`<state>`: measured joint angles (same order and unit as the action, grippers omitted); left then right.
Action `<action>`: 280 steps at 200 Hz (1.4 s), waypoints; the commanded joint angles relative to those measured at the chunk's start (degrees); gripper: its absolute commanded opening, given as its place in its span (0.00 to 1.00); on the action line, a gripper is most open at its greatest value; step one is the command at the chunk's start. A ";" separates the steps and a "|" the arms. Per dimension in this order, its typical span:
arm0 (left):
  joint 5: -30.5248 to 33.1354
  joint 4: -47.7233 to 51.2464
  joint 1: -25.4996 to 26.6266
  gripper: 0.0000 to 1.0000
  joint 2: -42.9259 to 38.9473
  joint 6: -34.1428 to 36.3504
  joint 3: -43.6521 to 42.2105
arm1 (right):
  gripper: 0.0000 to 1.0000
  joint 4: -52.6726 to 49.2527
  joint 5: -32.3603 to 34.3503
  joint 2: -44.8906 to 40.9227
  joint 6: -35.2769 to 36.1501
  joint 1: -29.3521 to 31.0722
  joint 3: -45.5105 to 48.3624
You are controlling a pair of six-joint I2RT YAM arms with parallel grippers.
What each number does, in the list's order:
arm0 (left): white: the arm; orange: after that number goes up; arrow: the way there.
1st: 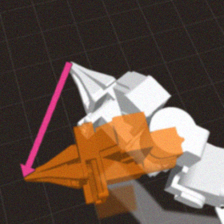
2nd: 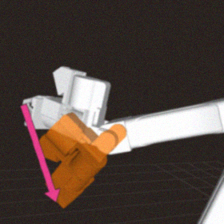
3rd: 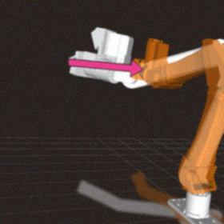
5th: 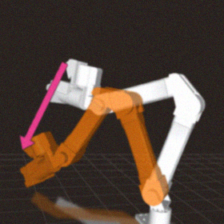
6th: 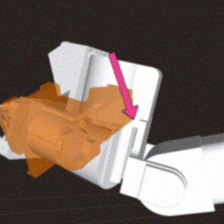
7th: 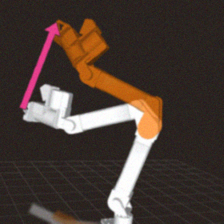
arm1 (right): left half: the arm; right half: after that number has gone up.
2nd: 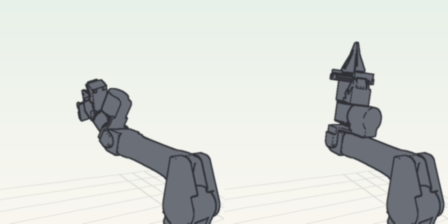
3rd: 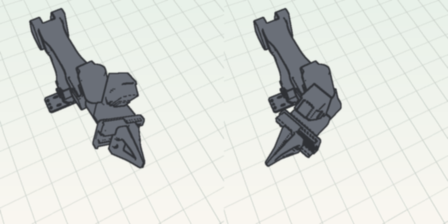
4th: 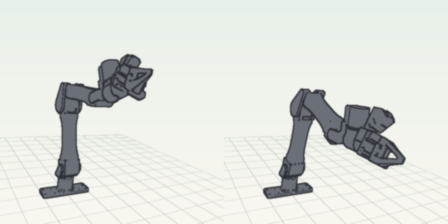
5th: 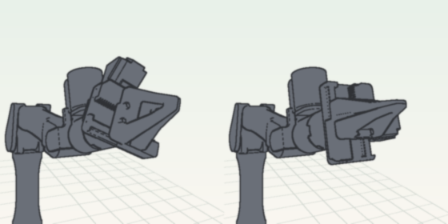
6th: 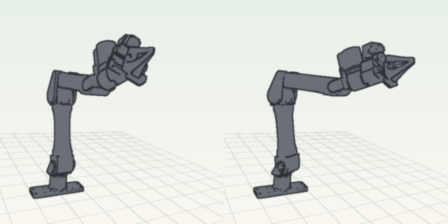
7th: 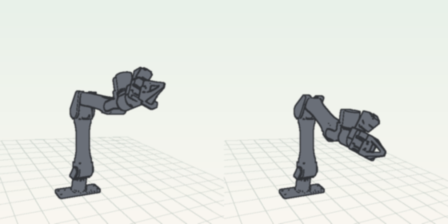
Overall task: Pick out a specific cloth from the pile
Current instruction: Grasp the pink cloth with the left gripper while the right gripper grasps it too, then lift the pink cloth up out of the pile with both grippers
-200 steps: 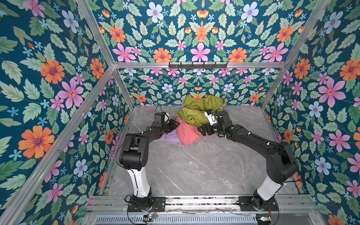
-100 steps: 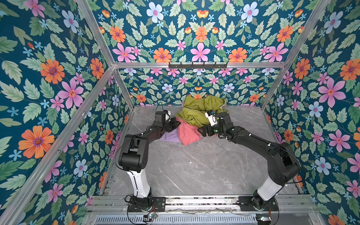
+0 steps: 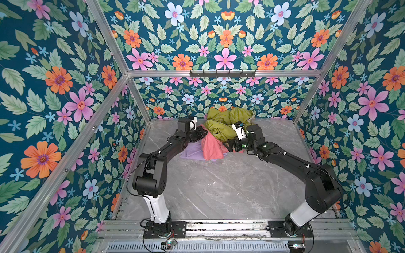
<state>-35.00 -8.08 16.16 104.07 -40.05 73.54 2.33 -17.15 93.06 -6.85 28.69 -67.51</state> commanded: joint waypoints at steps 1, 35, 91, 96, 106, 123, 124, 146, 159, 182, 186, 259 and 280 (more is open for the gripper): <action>-0.99 1.11 0.41 0.00 -0.71 2.06 1.81 | 0.99 0.39 -0.04 -0.42 0.79 0.05 -0.08; -1.39 2.52 0.94 0.00 -1.48 3.04 3.95 | 0.99 0.62 -0.26 -0.81 0.79 0.05 -0.08; -3.27 1.46 1.54 0.00 -1.77 4.87 7.56 | 0.99 -2.27 0.36 -3.03 2.40 1.62 -1.62; -3.54 1.09 1.62 0.00 -1.77 4.94 8.01 | 0.99 -2.55 0.44 -3.06 2.52 1.59 -1.87; -4.12 0.48 1.85 0.00 -1.86 5.14 8.81 | 0.99 -2.84 0.62 -3.14 2.86 1.72 -2.09; -5.14 0.08 2.20 0.00 -2.19 5.75 10.21 | 0.99 -3.09 1.13 -3.31 3.16 1.71 -2.23; -5.24 0.08 2.20 0.00 -2.20 5.80 10.26 | 0.99 -3.11 1.14 -3.32 3.16 1.72 -2.26; -7.47 -0.36 2.69 0.00 -2.30 6.25 12.10 | 0.99 -2.90 1.15 -3.65 3.16 1.71 -2.28; -7.95 -0.44 2.94 0.00 -2.55 6.56 13.13 | 0.99 -2.61 1.24 -3.63 3.16 1.72 -2.28; -8.57 -1.45 3.20 0.00 -2.87 6.65 14.73 | 0.99 -2.39 1.41 -3.67 2.96 1.79 -2.14; -8.72 -1.58 3.19 0.00 -2.90 6.63 15.08 | 0.99 -2.39 1.41 -3.75 2.95 1.81 -2.19; -8.77 0.75 3.11 0.00 -2.20 8.84 21.64 | 0.99 -2.22 2.11 -5.32 3.35 1.94 -1.27; -8.59 0.74 3.11 0.00 -2.29 8.85 23.53 | 0.99 -2.04 2.38 -6.03 3.73 1.97 -0.92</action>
<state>-42.94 -5.48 19.42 102.00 -32.62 95.13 -0.69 -15.79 87.92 -3.95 30.59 -68.66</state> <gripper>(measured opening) 0.057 0.993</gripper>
